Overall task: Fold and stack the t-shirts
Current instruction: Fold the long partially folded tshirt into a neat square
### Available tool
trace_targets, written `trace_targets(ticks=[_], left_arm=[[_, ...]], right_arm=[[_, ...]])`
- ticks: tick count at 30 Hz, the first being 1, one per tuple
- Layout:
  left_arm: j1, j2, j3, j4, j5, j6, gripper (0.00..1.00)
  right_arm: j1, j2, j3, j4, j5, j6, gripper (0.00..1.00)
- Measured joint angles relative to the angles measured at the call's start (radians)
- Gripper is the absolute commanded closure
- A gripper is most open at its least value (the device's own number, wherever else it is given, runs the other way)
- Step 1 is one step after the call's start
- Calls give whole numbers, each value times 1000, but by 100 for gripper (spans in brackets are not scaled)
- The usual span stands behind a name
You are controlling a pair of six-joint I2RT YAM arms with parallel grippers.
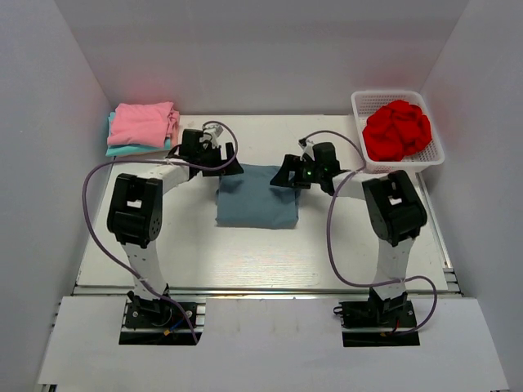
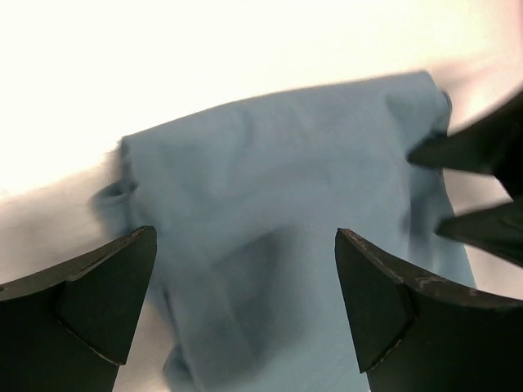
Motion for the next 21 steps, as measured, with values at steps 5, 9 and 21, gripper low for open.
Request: trace_targets(ticks=[5,9,21], left_arm=[[2,-113,-30,-50,-38,29,0],[2,-275,-88,-108,-104,37,0],[-7,-266,-150,-239,-163,95,0]], right_arm=[[0,-173,-72,-93,23,-39,10],[0,-344,-109,-109,40,-61,10],[-1,-652,-279,-264,141,-95,10]])
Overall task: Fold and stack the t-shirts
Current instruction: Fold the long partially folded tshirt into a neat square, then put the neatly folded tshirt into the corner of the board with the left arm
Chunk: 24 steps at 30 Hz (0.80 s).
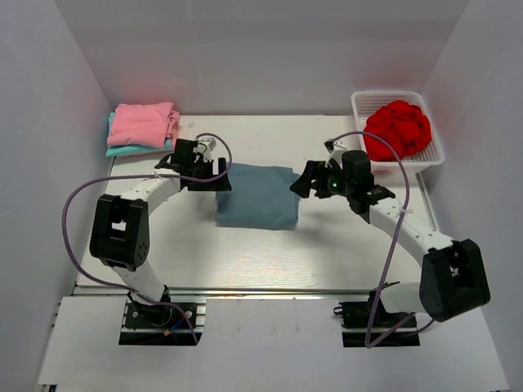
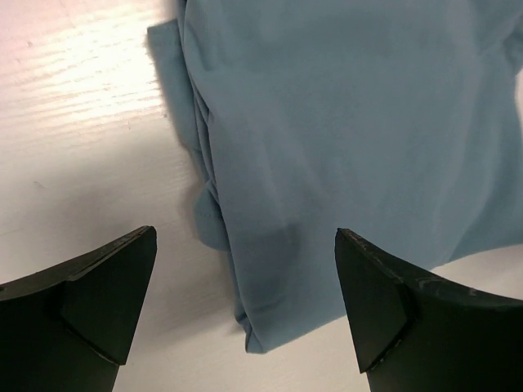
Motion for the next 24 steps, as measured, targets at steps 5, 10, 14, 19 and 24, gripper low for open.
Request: trace_targets(ticks=[5,10,14,19,24], left_arm=[[-15,102,1,0,1,10,3],[-45,177,41,12,-21,16,17],[-69,231,89,25,-56,13,33],[-108,271,135,29,-120,15,47],[-146,279,137,40,-173,4,98]], right_arm=[[0,-107,-54,-82,58,-16,10],[-1,-192,-65,-138,117,-28,10],[-1,-246,-89,-166,151,-40,10],[-1,-256,-93,-188,175,-47,10],[-2,-256,-93,-195,192,-51,10]])
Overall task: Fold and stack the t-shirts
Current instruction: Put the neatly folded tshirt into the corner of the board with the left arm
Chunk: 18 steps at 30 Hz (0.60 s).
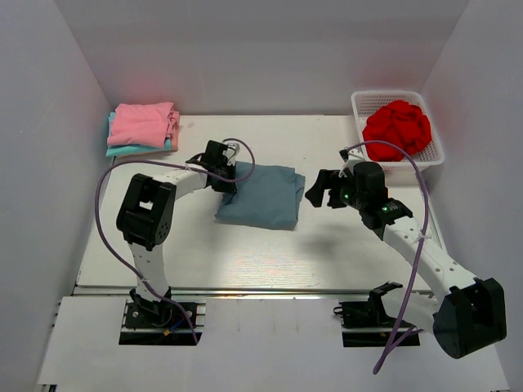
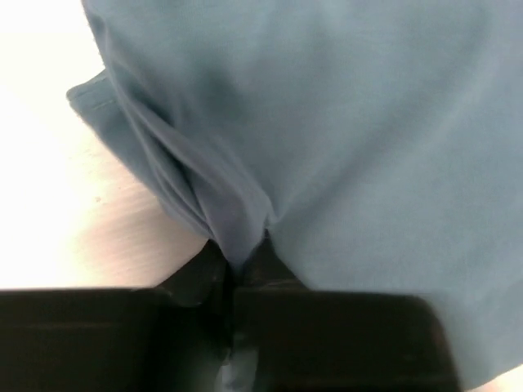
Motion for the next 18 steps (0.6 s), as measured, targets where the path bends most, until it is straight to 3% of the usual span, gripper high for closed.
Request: trace_targets(ticks=[9,18], left_arm=[[-39,3,52,-60,-108,53,100],[-24,-50,227,-183,-297,216,100]], right_arm=[[0,-13,-12,-8,51,-7,10],[0,-18,-12,-17,131,-20,10]])
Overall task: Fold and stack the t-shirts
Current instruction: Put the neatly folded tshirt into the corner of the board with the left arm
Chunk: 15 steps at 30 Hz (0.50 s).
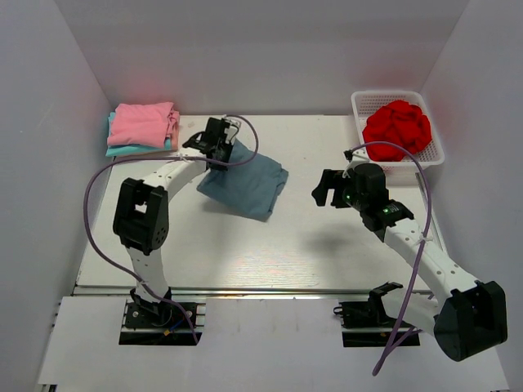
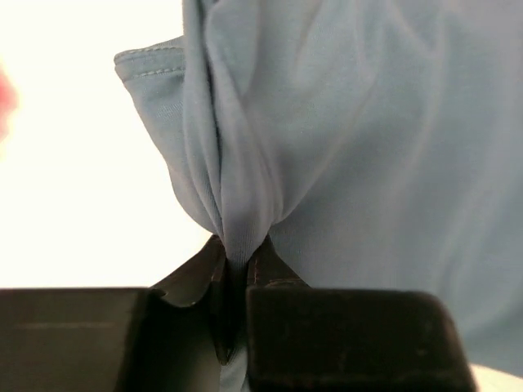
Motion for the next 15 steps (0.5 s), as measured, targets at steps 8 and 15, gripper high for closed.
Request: trace_targets(ticks=[8,15], left_arm=[[30,-41,212,-43,-178,187,100],[141,-2,418,-37,-257,355,100]], right_arm=[[0,41,35,-16,40,-2,10],[0,100,85,-27,43,0,10]])
